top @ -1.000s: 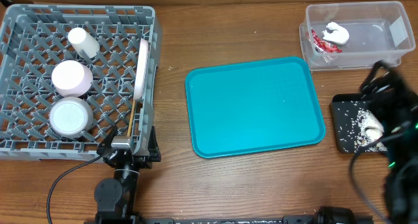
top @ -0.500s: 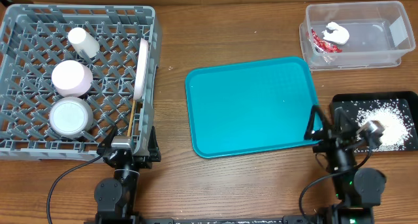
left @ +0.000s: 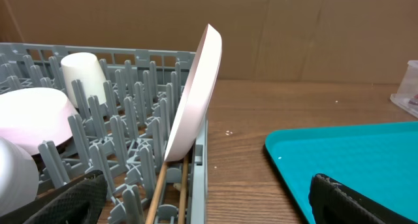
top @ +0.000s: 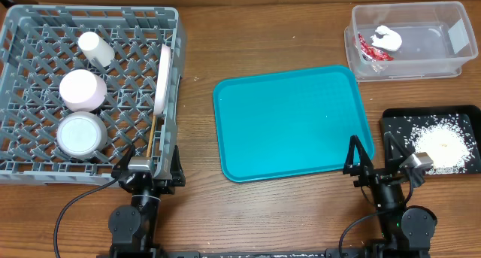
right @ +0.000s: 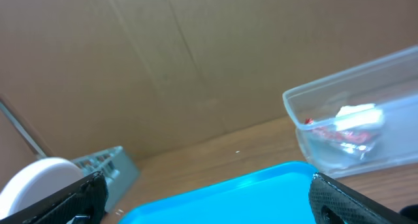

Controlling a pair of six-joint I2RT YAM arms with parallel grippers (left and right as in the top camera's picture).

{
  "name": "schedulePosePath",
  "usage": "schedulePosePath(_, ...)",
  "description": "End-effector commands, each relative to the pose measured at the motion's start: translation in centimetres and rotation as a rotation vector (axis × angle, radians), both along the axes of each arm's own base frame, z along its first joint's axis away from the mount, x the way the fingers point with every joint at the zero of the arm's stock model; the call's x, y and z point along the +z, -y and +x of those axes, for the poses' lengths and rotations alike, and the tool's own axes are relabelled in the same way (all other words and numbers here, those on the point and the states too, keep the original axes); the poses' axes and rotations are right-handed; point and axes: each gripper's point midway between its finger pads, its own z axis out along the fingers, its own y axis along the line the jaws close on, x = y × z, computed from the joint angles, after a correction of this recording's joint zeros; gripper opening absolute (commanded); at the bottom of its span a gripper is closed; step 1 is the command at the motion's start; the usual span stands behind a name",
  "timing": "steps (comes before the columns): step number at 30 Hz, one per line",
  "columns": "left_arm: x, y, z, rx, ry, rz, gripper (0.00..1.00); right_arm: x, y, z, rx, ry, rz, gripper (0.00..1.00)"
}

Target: Sort waste into correct bins and load items into the dishwasher

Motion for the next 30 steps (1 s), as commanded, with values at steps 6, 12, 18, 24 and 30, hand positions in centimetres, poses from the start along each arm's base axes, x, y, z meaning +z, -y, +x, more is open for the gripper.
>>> schedulePosePath(6,0.0,0.0,0.0,0.001,0.006,0.023,1.0,-3.8,1.6,0.3,-0.102,-0.126,-0.15,1.0)
schedulePosePath(12,0.0,0.0,0.0,0.001,0.006,0.023,1.0,-3.8,1.7,0.4,-0.115,-0.111,-0.282,1.0)
schedulePosePath(18,0.0,0.0,0.0,0.001,0.006,0.023,1.0,-3.8,2.0,0.4,-0.13,-0.115,-0.281,1.0)
schedulePosePath(24,0.0,0.0,0.0,0.001,0.006,0.023,1.0,-3.8,1.9,0.4,-0.126,-0.119,-0.246,0.99)
schedulePosePath(30,0.0,0.0,0.0,0.001,0.006,0.023,1.0,-3.8,2.0,0.4,-0.129,-0.117,-0.246,1.0)
